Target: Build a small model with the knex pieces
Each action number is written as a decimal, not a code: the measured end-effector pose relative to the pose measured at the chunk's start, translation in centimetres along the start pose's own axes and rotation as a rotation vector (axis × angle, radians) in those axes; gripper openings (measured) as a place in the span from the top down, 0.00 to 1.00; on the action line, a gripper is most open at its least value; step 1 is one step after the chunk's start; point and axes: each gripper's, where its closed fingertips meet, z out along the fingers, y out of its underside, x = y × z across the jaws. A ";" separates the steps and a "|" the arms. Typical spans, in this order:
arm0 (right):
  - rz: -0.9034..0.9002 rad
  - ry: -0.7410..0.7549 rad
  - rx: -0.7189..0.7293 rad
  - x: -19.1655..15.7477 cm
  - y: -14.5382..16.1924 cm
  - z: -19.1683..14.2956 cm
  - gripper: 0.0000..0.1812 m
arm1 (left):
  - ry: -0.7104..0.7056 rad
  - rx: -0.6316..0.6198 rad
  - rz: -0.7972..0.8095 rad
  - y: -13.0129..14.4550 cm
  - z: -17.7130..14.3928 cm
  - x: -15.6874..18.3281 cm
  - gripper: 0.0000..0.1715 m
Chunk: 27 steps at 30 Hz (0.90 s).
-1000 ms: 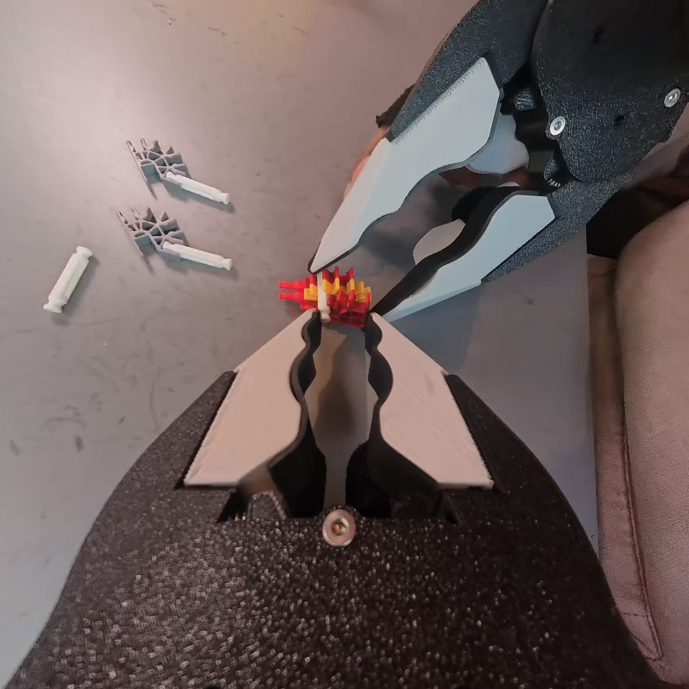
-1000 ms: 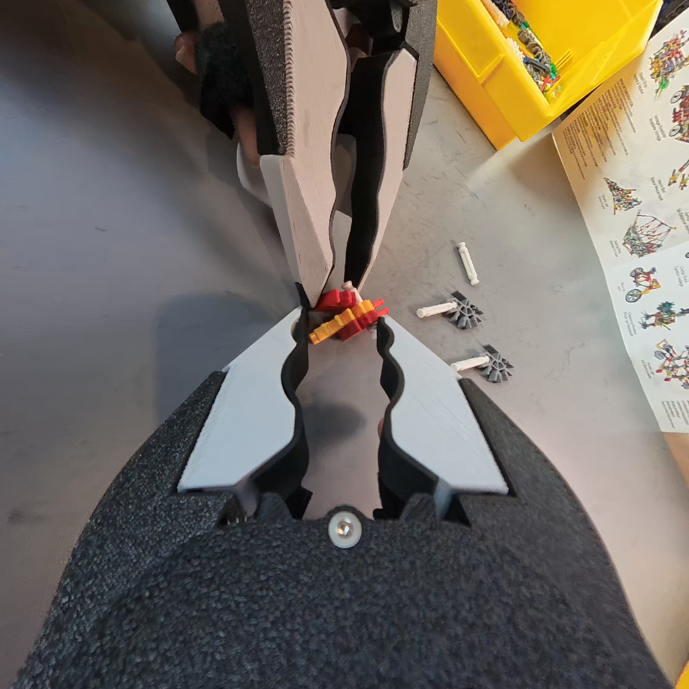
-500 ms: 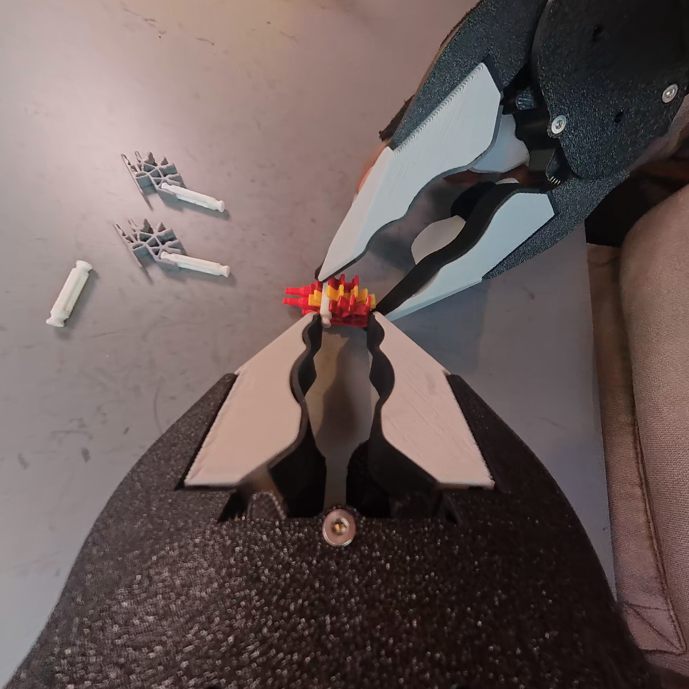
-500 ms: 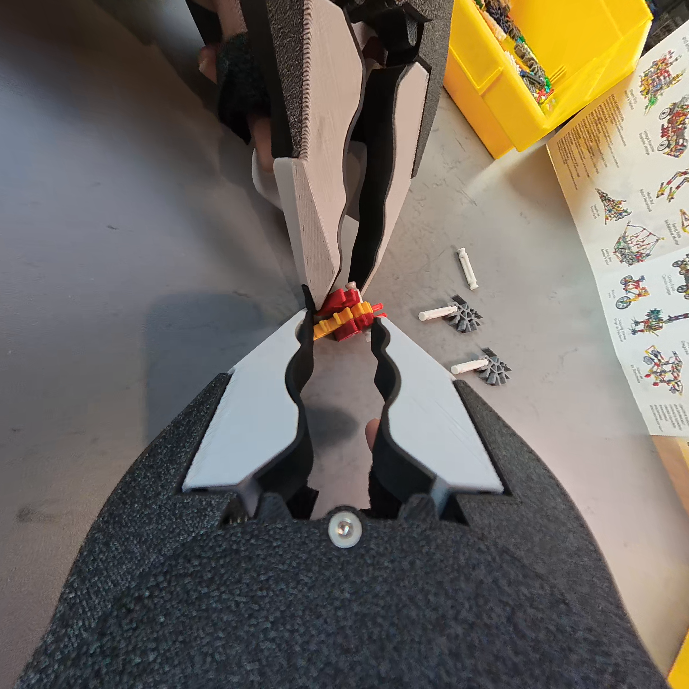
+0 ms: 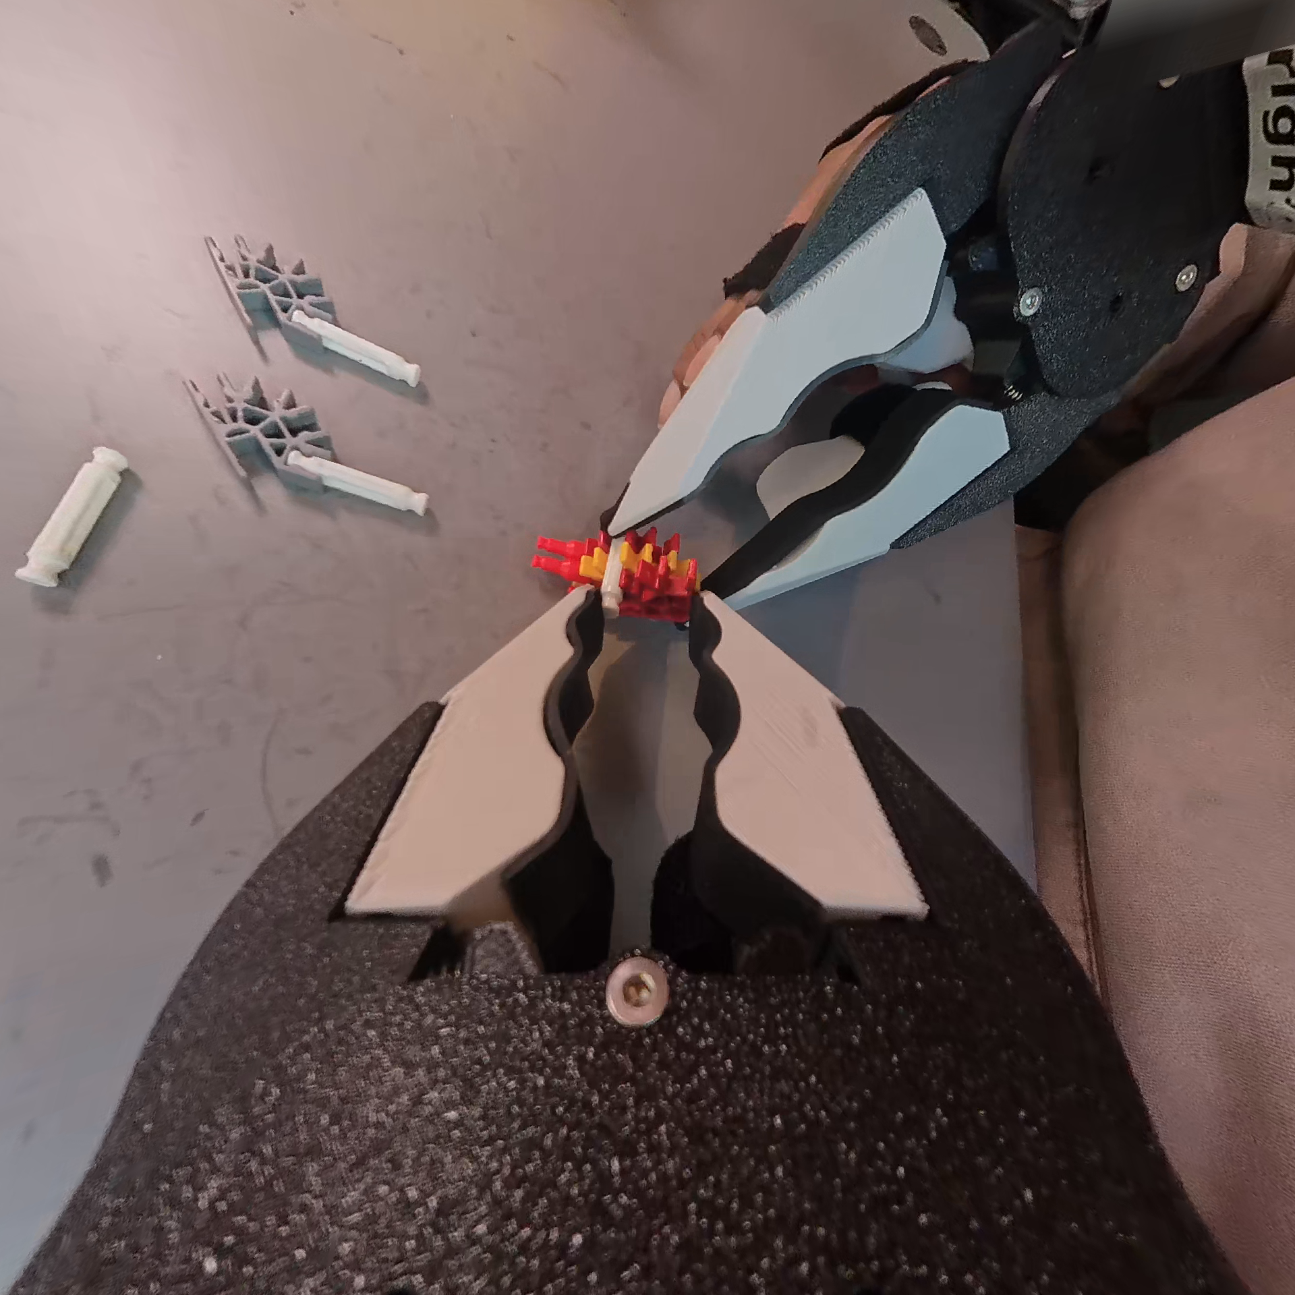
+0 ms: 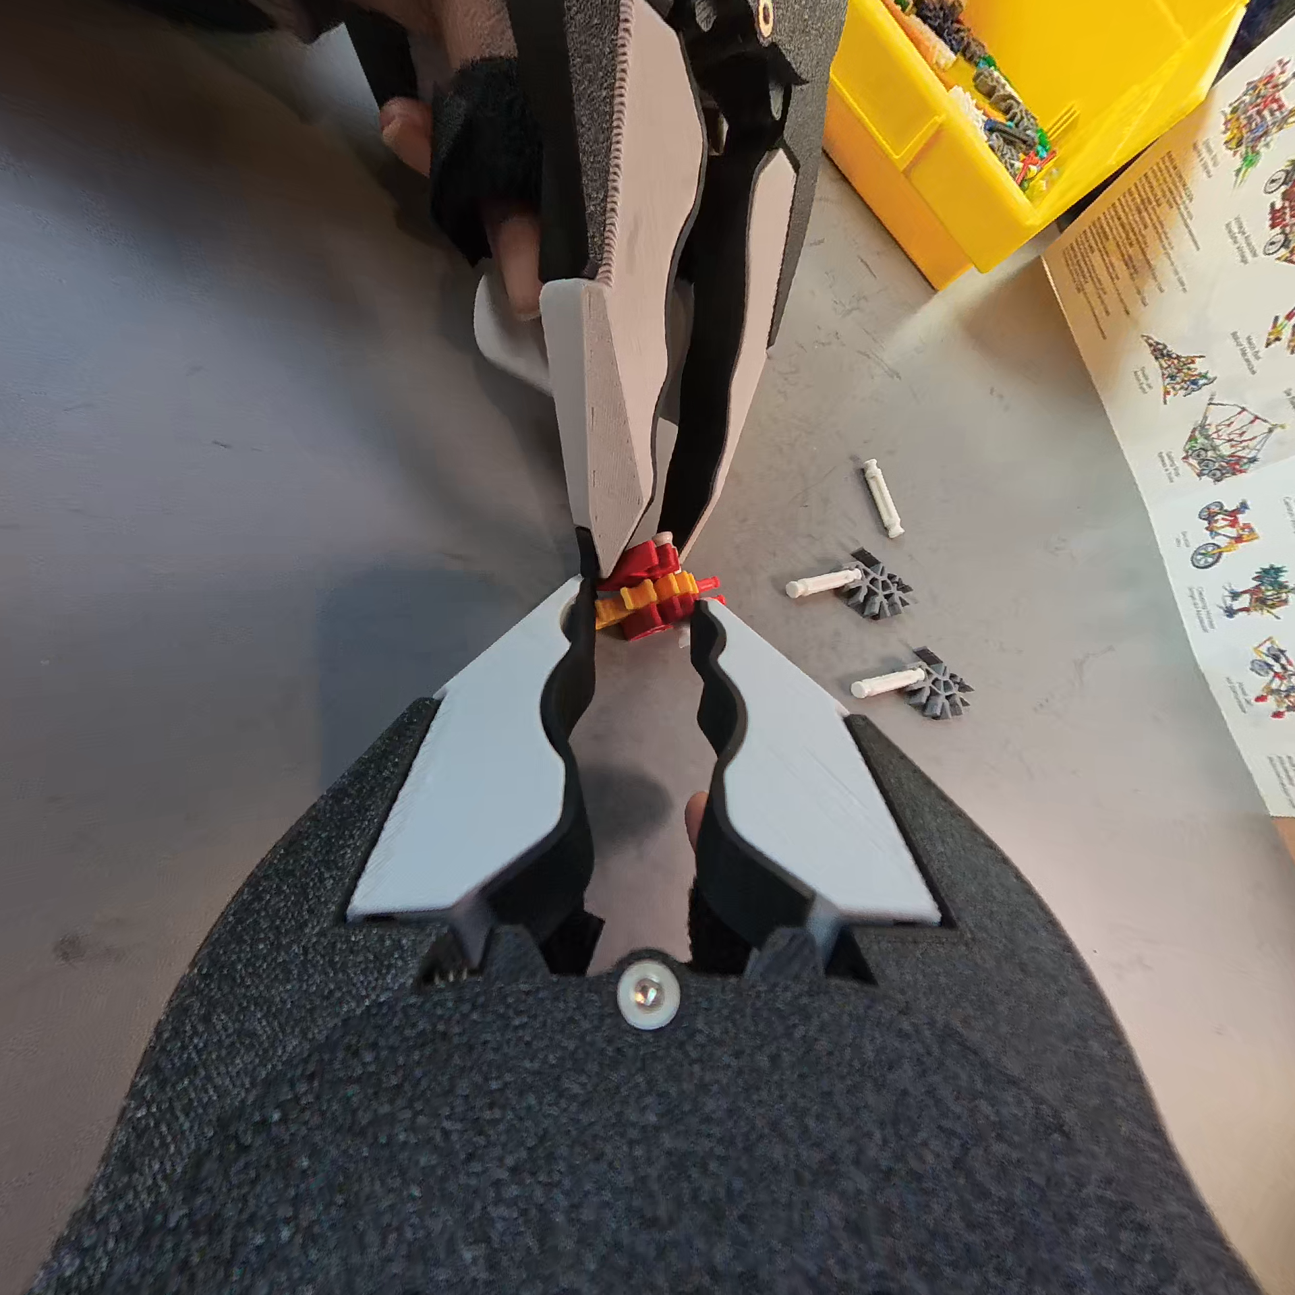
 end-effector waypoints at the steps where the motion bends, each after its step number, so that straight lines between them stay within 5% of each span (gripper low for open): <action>1: -0.001 0.000 0.001 0.0 0.0 0.0 0.88 | -0.001 0.002 -0.005 0.0 0.0 0.0 0.87; 13: 0.007 -0.052 0.018 0.3 0.3 0.1 0.86 | -0.083 0.003 0.083 0.2 0.1 -0.1 0.85; 20: -0.160 -0.140 0.112 0.0 0.4 -0.5 0.84 | -0.089 0.000 0.168 0.4 -0.8 0.4 0.76; 27: -0.221 -0.365 0.193 -1.0 0.6 -1.4 0.84 | -0.073 -0.004 0.214 0.6 -1.3 -0.5 0.71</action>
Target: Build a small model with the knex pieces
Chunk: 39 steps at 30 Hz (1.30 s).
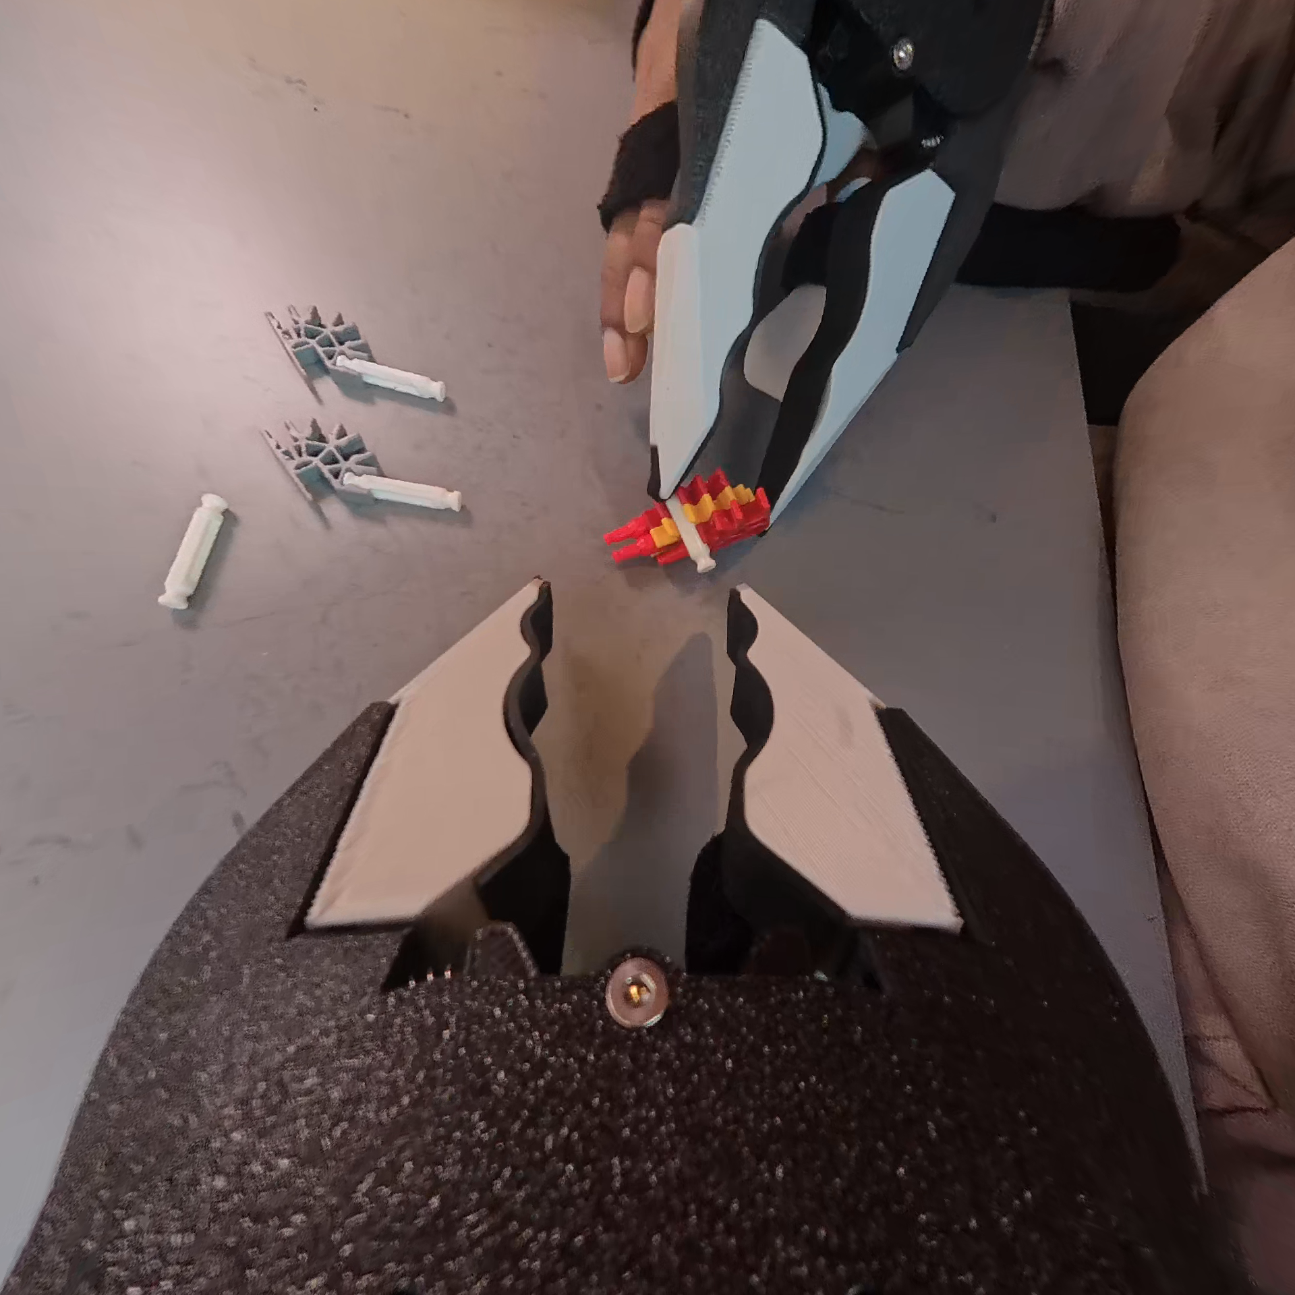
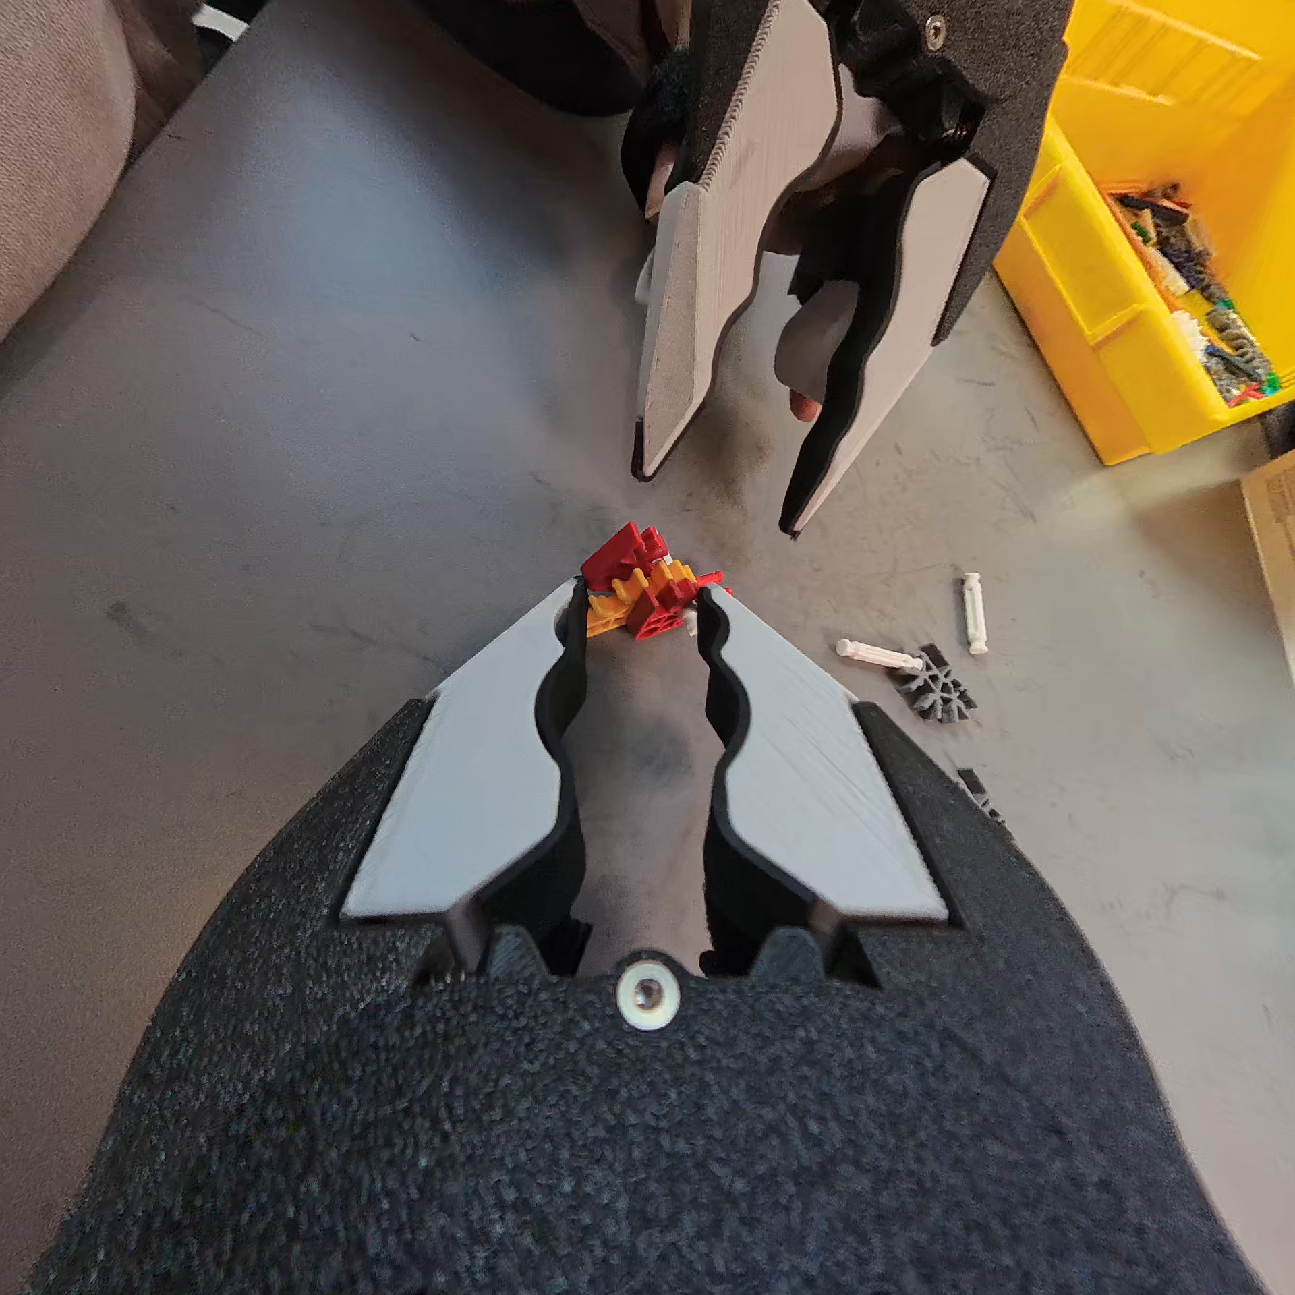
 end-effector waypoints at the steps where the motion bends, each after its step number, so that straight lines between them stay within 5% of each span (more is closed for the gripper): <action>1: 0.006 -0.027 0.003 0.0 0.0 0.0 0.84 | 0.021 -0.001 0.026 -0.2 0.2 0.2 0.69; 6: 0.100 -0.168 0.039 0.0 -0.6 -0.3 0.85 | 0.108 -0.041 0.152 -0.6 1.8 1.1 0.69; 13: 0.406 -0.385 0.062 -0.1 -1.4 -1.7 0.85 | 0.194 0.010 0.084 -1.8 1.9 2.7 0.89; 21: 0.699 -0.643 0.076 0.7 -1.7 -2.8 0.85 | 0.259 0.060 -0.163 -2.8 1.3 2.8 0.90; 28: 0.859 -0.808 0.019 0.6 -1.0 -2.3 0.85 | 0.171 0.030 -0.109 -1.9 1.3 2.3 0.89; 39: 0.973 -0.697 0.193 3.1 -2.1 -1.7 0.85 | 0.101 0.106 -0.168 -2.6 0.1 1.0 0.95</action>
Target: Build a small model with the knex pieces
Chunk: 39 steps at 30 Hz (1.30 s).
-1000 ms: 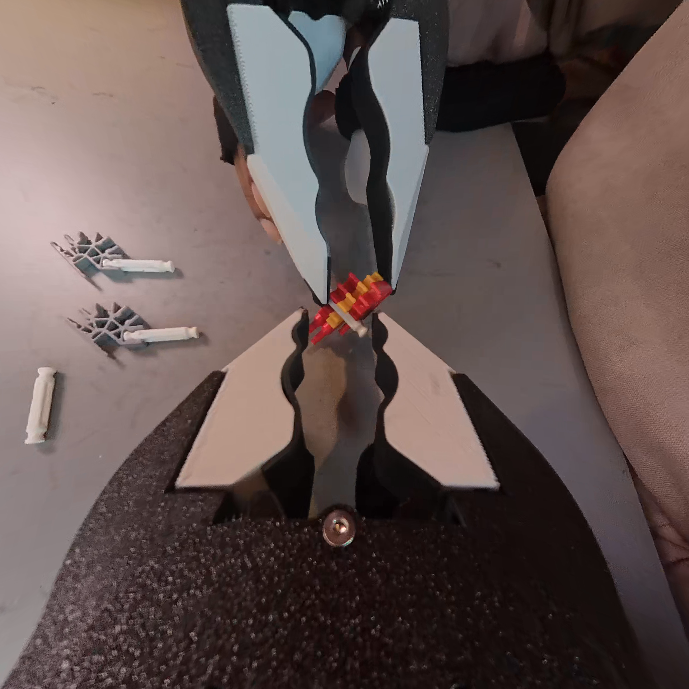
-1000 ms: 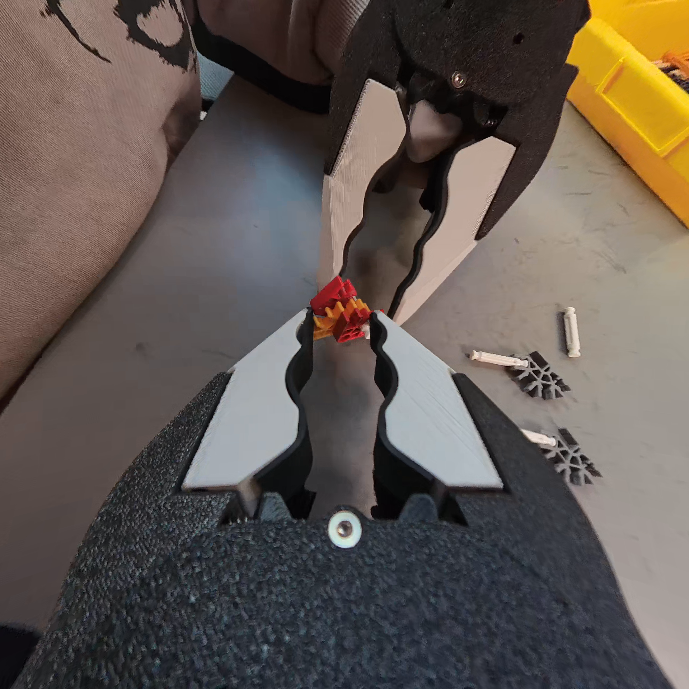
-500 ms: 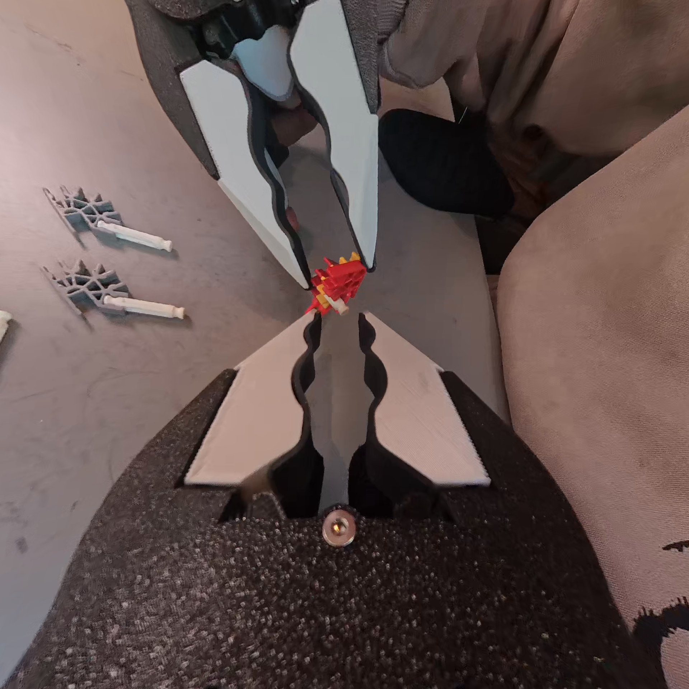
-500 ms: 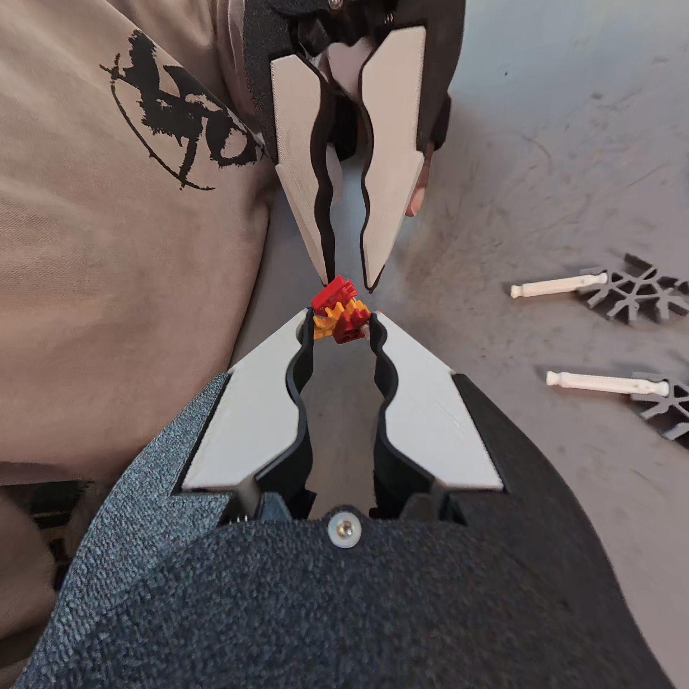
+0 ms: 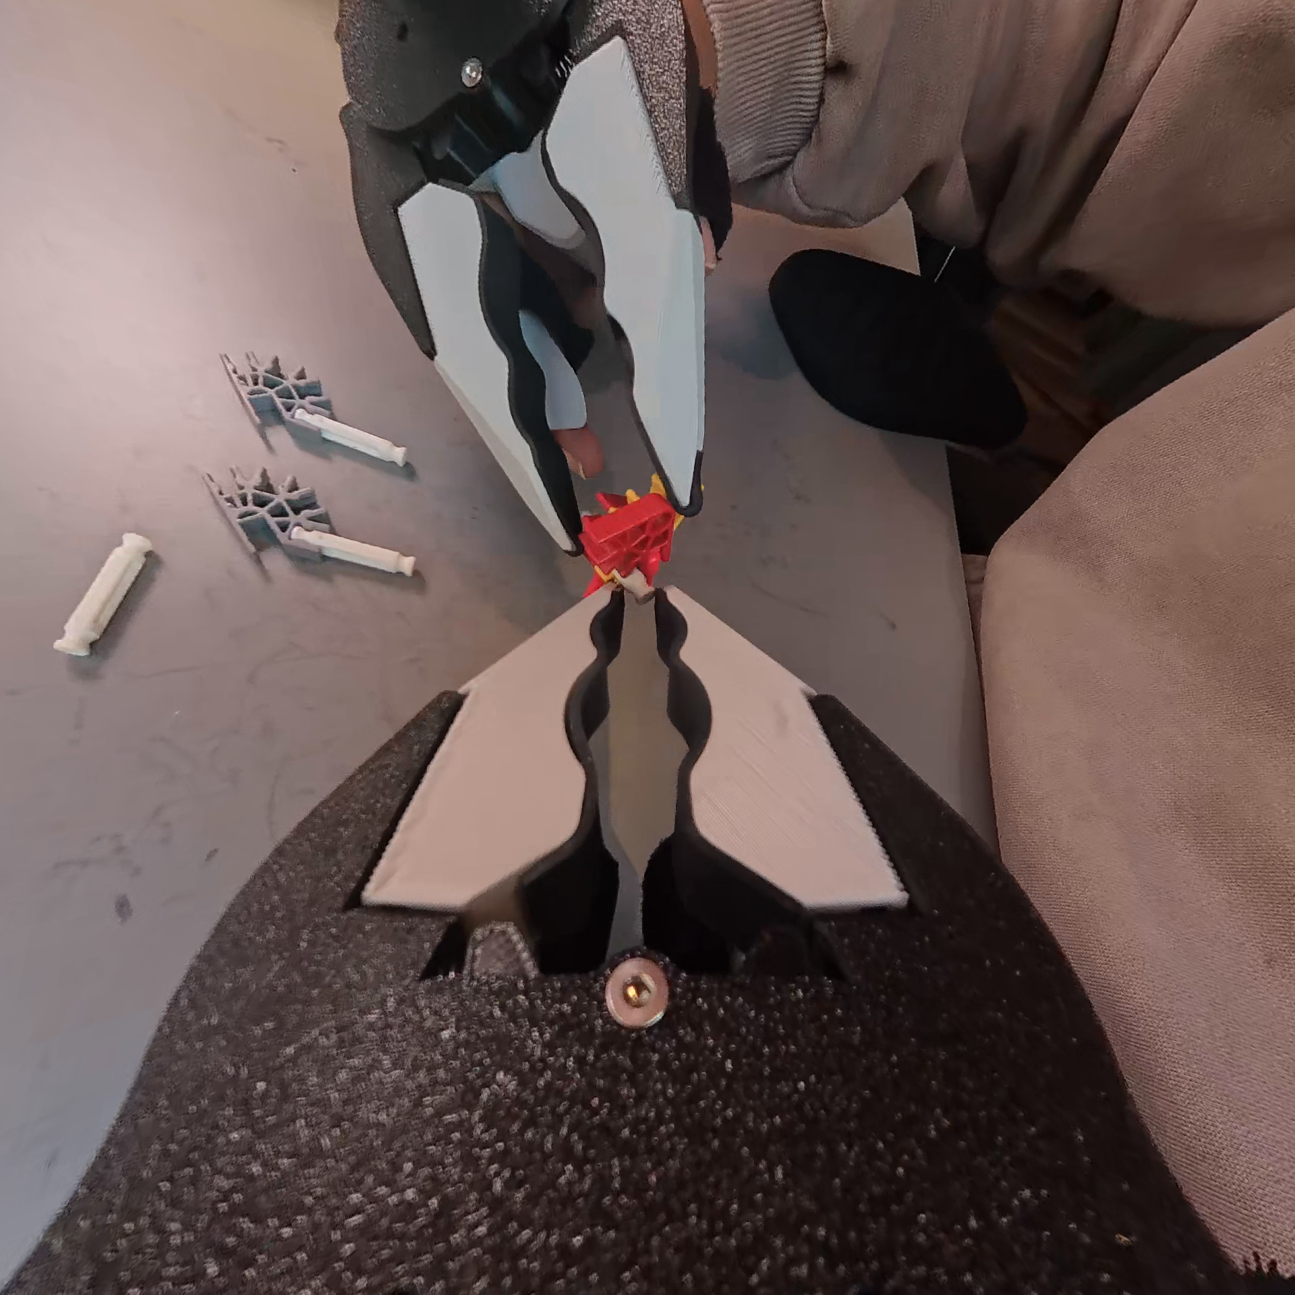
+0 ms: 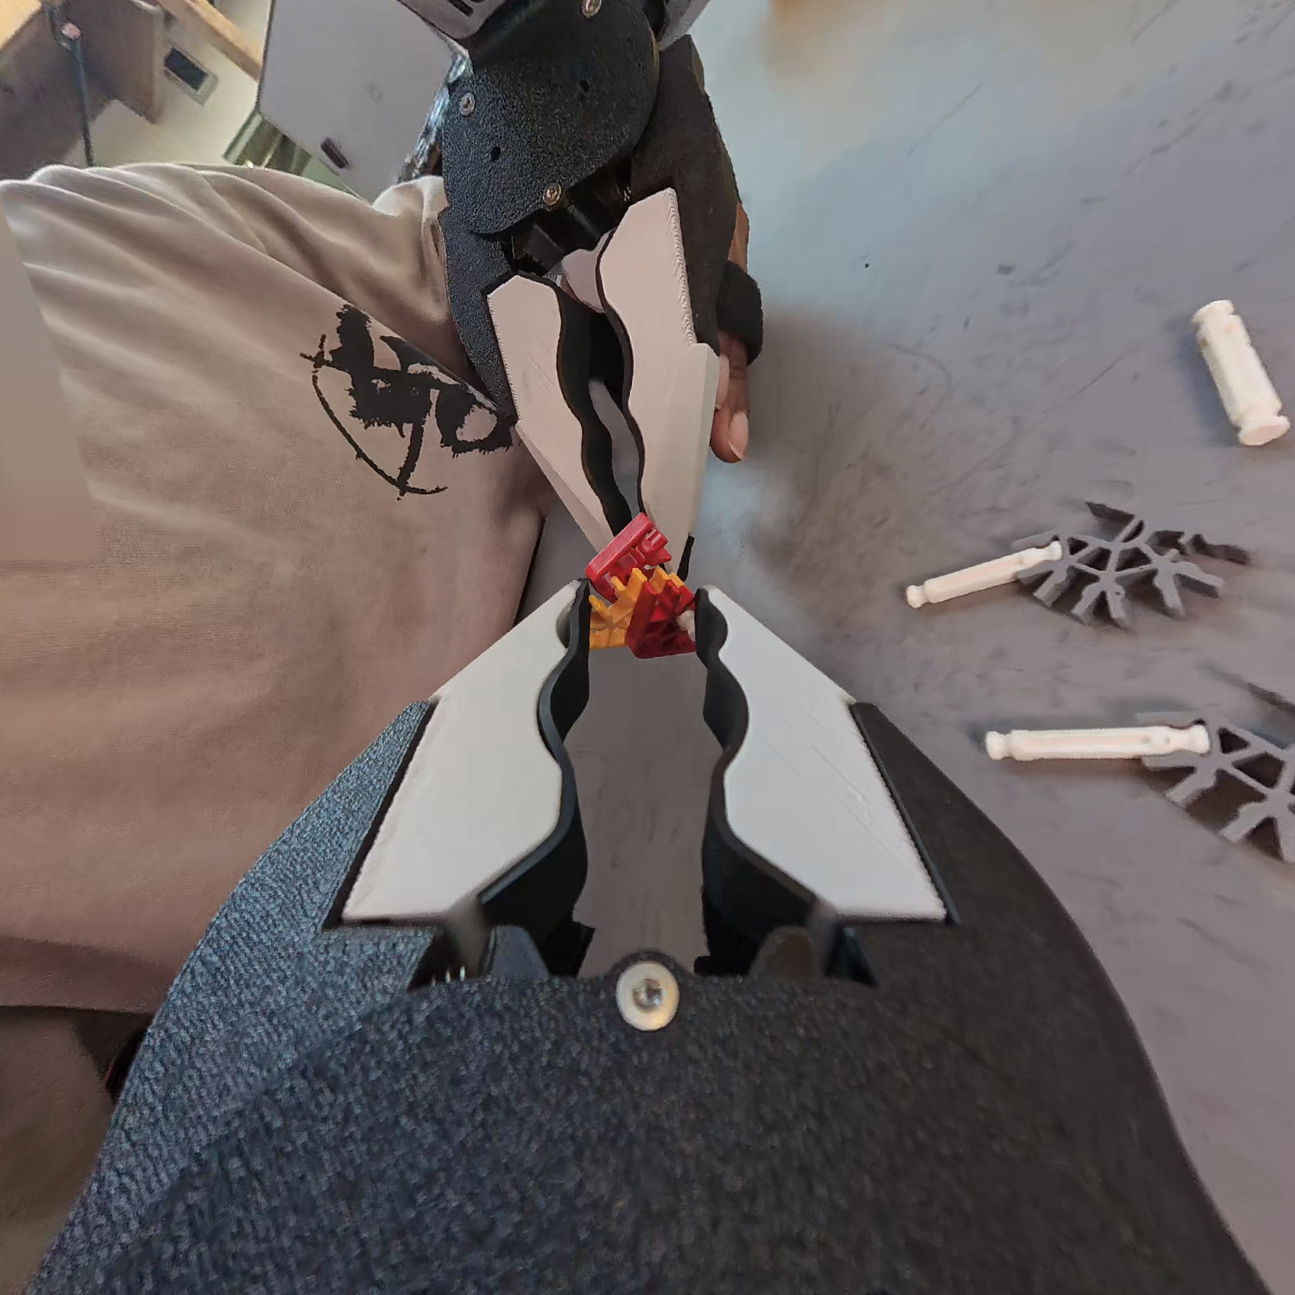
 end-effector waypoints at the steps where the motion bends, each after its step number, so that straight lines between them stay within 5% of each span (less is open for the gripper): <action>1: -0.001 0.013 0.017 0.1 -0.1 0.0 0.85 | -0.004 0.001 -0.001 0.0 0.0 -0.1 0.95; 8: 0.052 -0.012 0.187 -0.5 -1.3 -0.9 0.85 | -0.020 0.086 -0.005 -1.7 -0.7 0.0 0.96; 16: 0.106 -0.248 0.531 -4.6 -5.4 -2.7 0.85 | 0.054 0.391 0.021 -6.6 -4.7 1.5 1.00; 20: 0.051 -0.298 0.649 -6.2 -6.8 -2.6 0.85 | 0.062 0.445 0.119 -7.6 -5.8 3.2 1.00; 39: -0.001 -0.463 0.717 -6.7 -7.3 -3.0 0.86 | -0.053 0.511 0.189 -8.2 -7.3 2.3 0.91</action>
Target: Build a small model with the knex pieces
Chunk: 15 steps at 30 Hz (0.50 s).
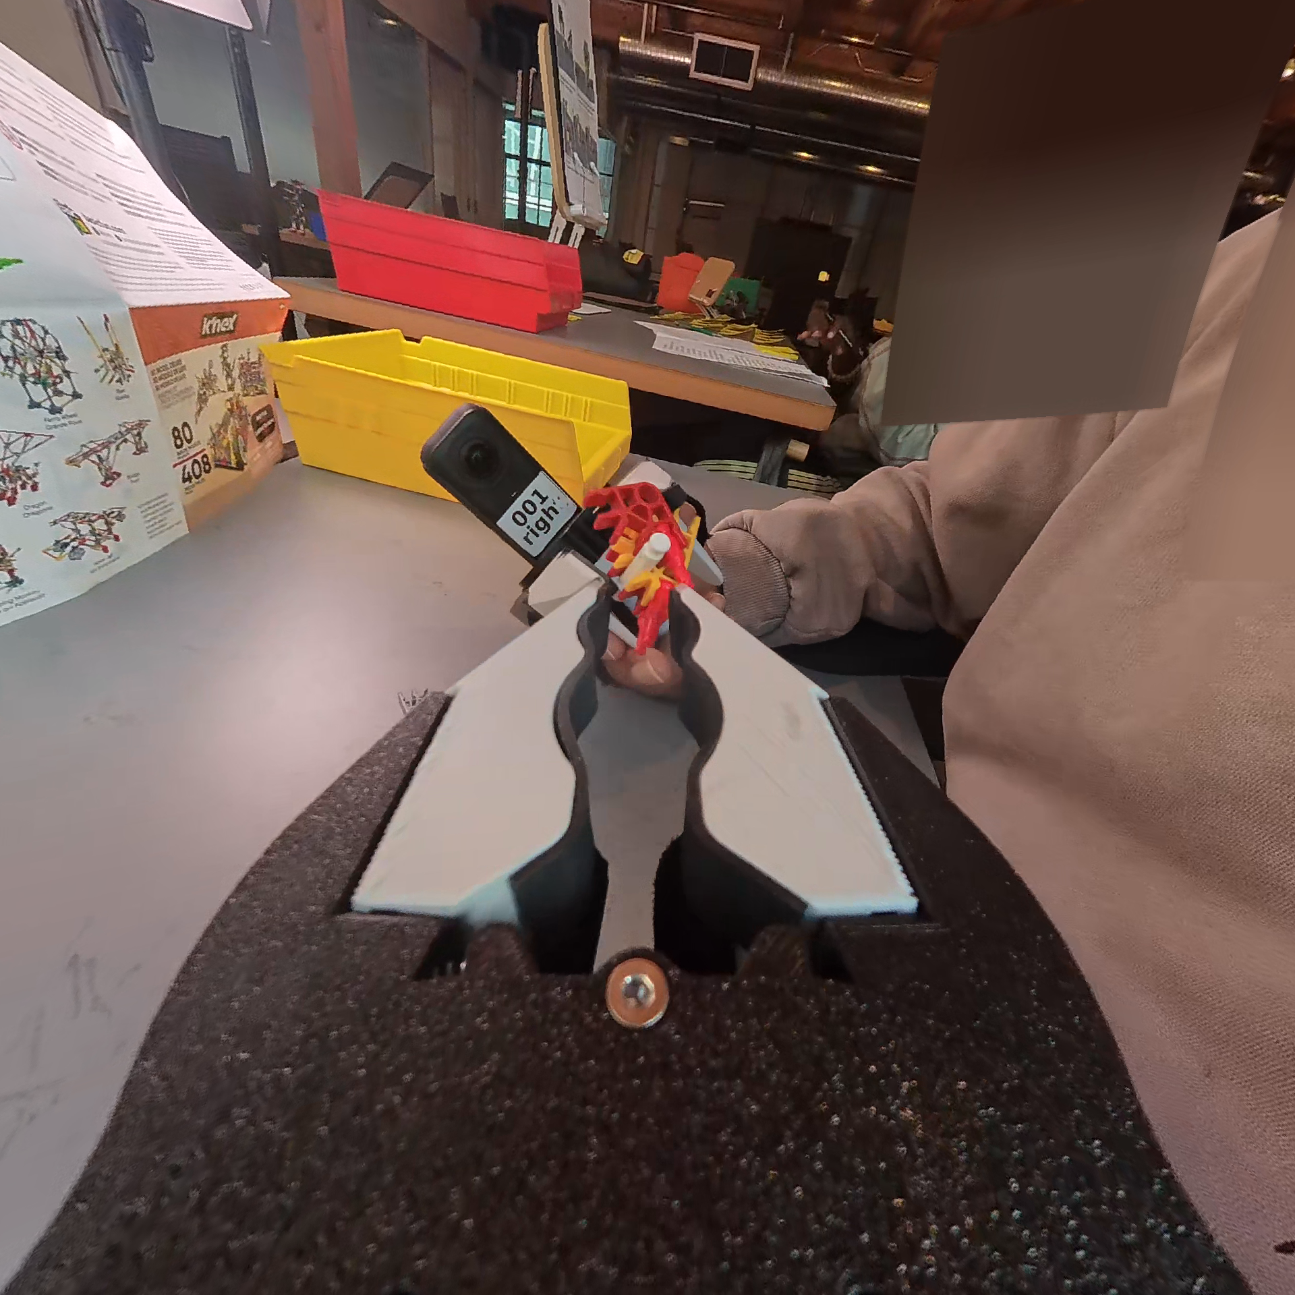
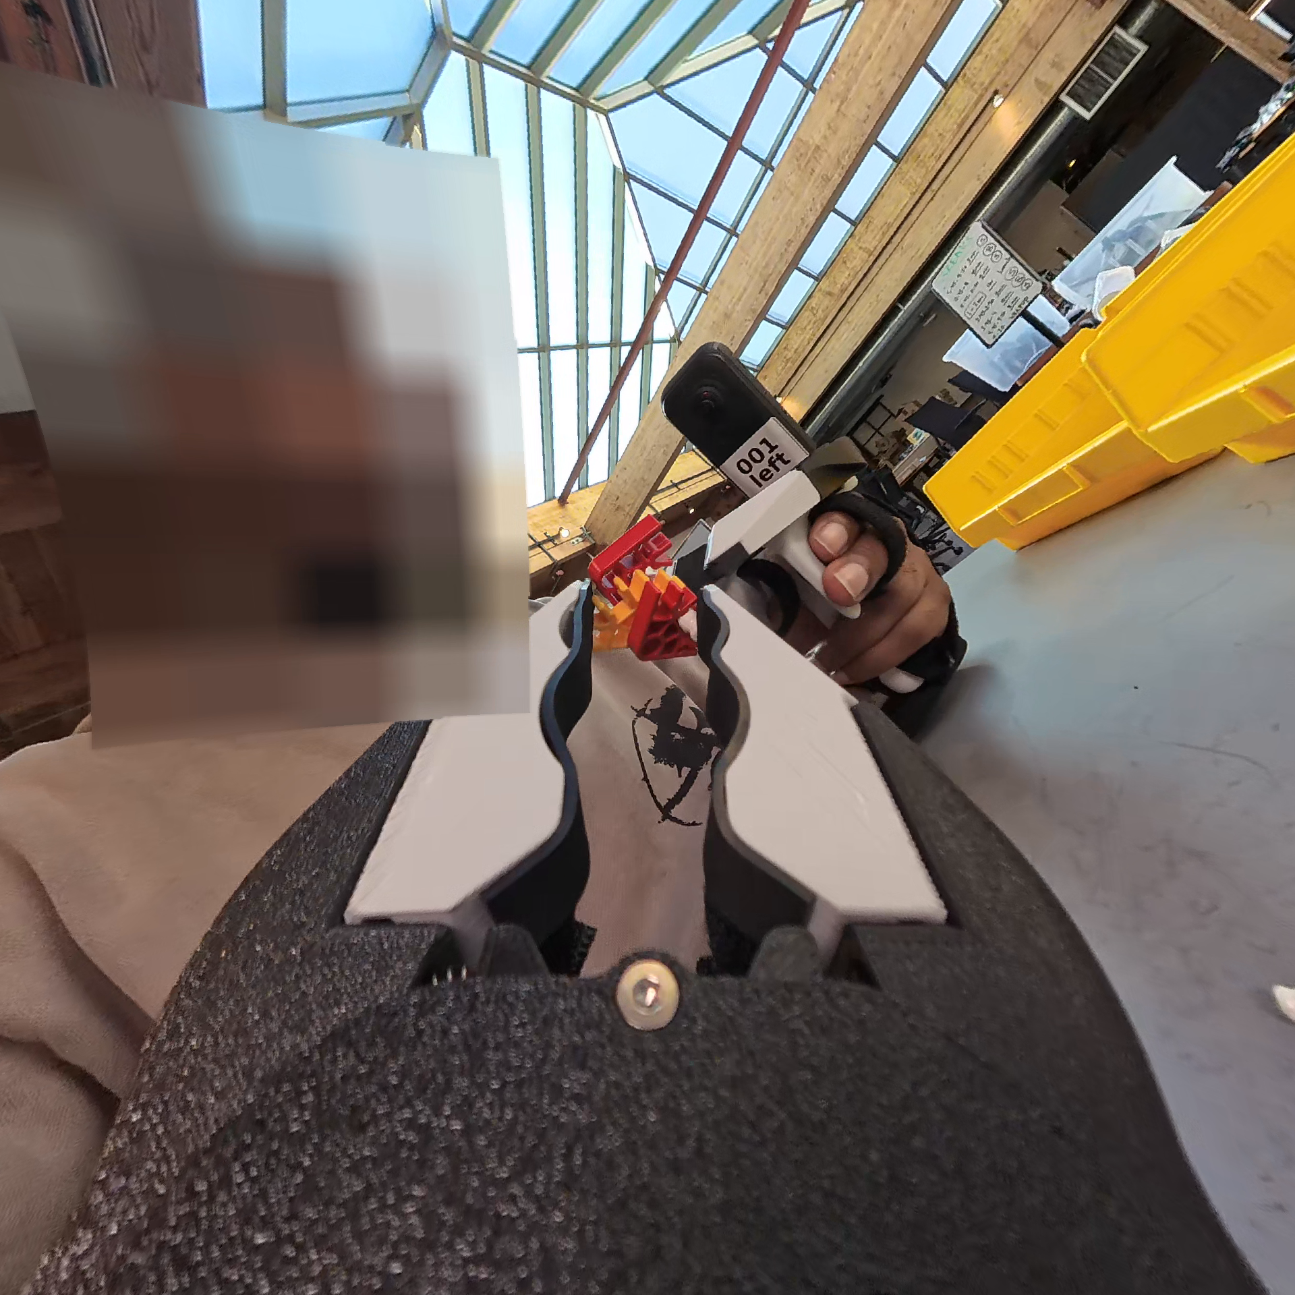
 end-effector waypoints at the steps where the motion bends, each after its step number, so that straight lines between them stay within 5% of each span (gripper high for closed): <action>1: -0.003 -0.004 -0.005 -0.1 0.1 0.0 0.86 | 0.000 0.000 0.002 0.0 0.0 0.0 0.91; 15: -0.127 0.133 -0.108 1.5 1.0 -0.1 0.86 | -0.051 -0.074 0.065 1.3 0.2 -0.3 0.92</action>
